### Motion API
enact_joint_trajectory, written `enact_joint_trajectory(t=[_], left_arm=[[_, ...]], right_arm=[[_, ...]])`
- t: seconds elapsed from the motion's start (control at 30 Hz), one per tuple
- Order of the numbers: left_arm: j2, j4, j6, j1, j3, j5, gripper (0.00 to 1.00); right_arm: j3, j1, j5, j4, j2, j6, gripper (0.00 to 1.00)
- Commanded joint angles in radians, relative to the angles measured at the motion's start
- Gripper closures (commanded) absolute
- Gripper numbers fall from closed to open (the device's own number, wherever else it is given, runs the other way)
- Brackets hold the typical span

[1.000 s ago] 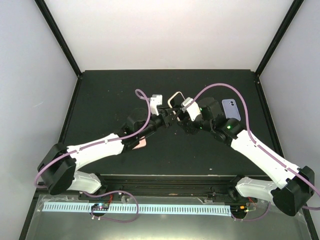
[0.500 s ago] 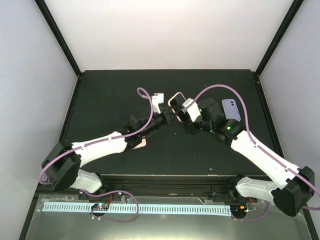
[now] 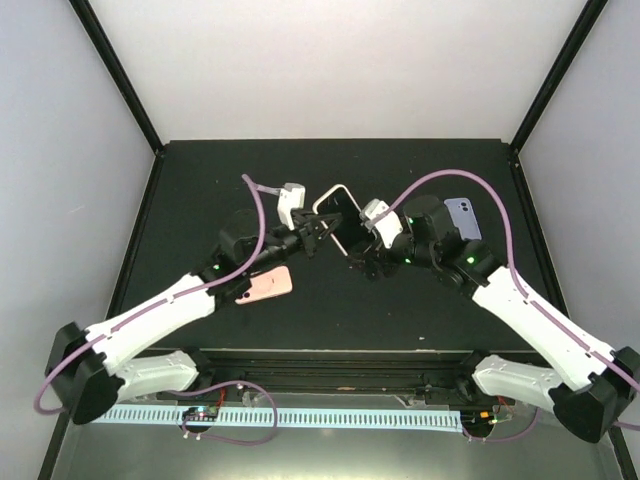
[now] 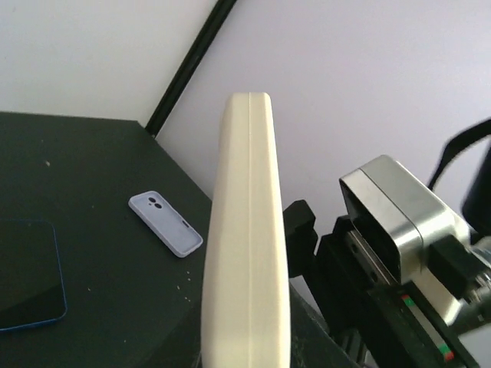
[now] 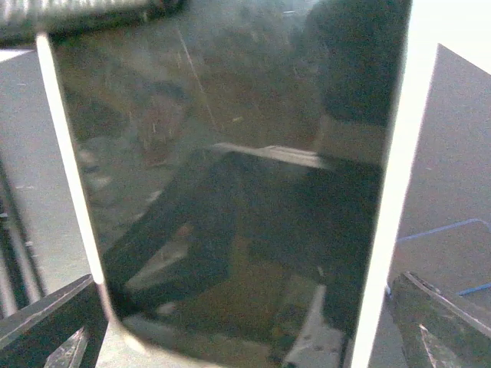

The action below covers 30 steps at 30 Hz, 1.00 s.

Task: Take the phone out of the phone case
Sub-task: Adjust the phone.

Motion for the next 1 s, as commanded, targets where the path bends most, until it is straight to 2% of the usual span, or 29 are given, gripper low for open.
enact_joint_trajectory(t=[0.0, 0.17, 0.23, 0.37, 0.63, 0.8, 0.97], left_arm=[[-0.121, -0.176, 0.167, 0.045, 0.041, 0.144, 0.98], [-0.162, -0.337, 0.336, 0.082, 0.081, 0.331, 0.98], [-0.182, -0.369, 0.397, 0.083, 0.084, 0.429, 0.98], [-0.219, -0.397, 0.483, 0.084, 0.066, 0.522, 0.98], [-0.236, -0.422, 0.533, 0.084, 0.079, 0.589, 0.98], [-0.232, -0.479, 0.585, 0.087, 0.124, 0.625, 0.98], [-0.246, -0.420, 0.583, 0.106, 0.071, 0.655, 0.99]], right_arm=[[0.003, -0.018, -0.124, -0.067, -0.079, -0.022, 0.00], [0.024, -0.039, -0.311, -0.093, -0.112, -0.088, 0.00], [0.043, -0.044, -0.423, -0.124, -0.102, -0.102, 0.00], [0.033, -0.044, -0.546, -0.133, -0.099, -0.139, 0.02], [0.019, -0.046, -0.672, -0.184, -0.081, -0.236, 0.10], [0.026, -0.045, -0.780, -0.271, -0.064, -0.403, 0.17], [0.025, -0.043, -0.774, -0.309, -0.037, -0.518, 0.25]])
